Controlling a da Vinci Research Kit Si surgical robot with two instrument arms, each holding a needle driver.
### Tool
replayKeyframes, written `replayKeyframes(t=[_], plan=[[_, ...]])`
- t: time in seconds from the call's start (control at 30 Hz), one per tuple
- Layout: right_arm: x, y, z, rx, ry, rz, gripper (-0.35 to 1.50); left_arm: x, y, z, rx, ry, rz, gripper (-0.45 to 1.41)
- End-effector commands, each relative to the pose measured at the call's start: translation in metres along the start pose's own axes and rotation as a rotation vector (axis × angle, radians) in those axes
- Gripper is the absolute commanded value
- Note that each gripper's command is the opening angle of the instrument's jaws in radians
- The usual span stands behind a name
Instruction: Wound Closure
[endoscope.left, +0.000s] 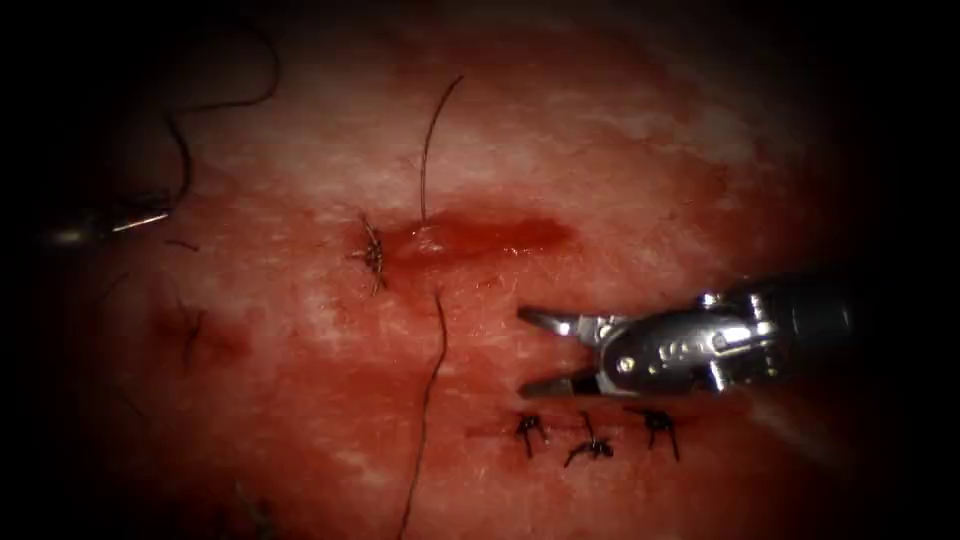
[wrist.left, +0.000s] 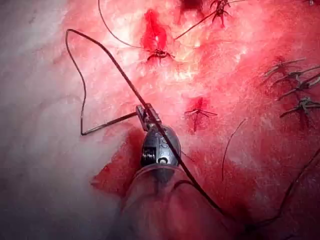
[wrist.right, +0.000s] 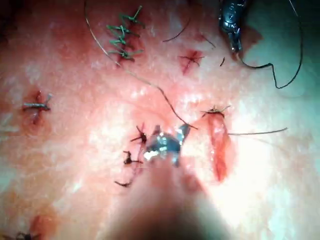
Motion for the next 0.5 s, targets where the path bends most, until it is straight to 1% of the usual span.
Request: replayKeyframes(t=[0.03,0.1,0.13,0.2,0.3,0.33,0.37,0.43,0.47,0.5], plan=[[-0.0012,-0.0002,0.0005,-0.019,-0.007,0.026,1.21,-0.0009,0.0009,0.0002,0.000,-0.002,-0.017,0.83],[-0.0019,0.0000,0.0006,-0.056,-0.018,0.055,1.28,-0.0010,0.0008,0.0002,0.008,-0.004,-0.077,1.08],[-0.0020,0.0000,0.0006,-0.072,-0.024,0.060,1.31,-0.0009,0.0008,0.0001,0.012,-0.005,-0.089,1.11],[-0.0020,0.0001,0.0007,-0.081,-0.006,0.088,1.31,-0.0007,0.0008,0.0000,0.024,-0.008,-0.109,1.18],[-0.0016,0.0005,0.0009,-0.094,0.056,0.174,1.24,-0.0002,0.0011,-0.0002,0.031,-0.011,-0.132,1.23],[-0.0015,0.0007,0.0011,-0.094,0.076,0.195,1.18,0.0000,0.0012,-0.0003,0.032,-0.012,-0.139,1.23],[-0.0011,0.0017,0.0017,-0.107,0.098,0.251,1.13,0.0003,0.0015,-0.0005,0.036,-0.014,-0.148,1.23],[-0.0009,0.0031,0.0025,-0.124,0.106,0.298,1.11,0.0004,0.0017,-0.0005,0.038,-0.015,-0.155,1.18],[-0.0008,0.0041,0.0030,-0.129,0.106,0.317,1.11,0.0005,0.0018,-0.0005,0.043,-0.015,-0.155,1.09],[-0.0008,0.0049,0.0035,-0.131,0.112,0.345,1.11,0.0005,0.0020,-0.0005,0.045,-0.015,-0.155,0.94]])
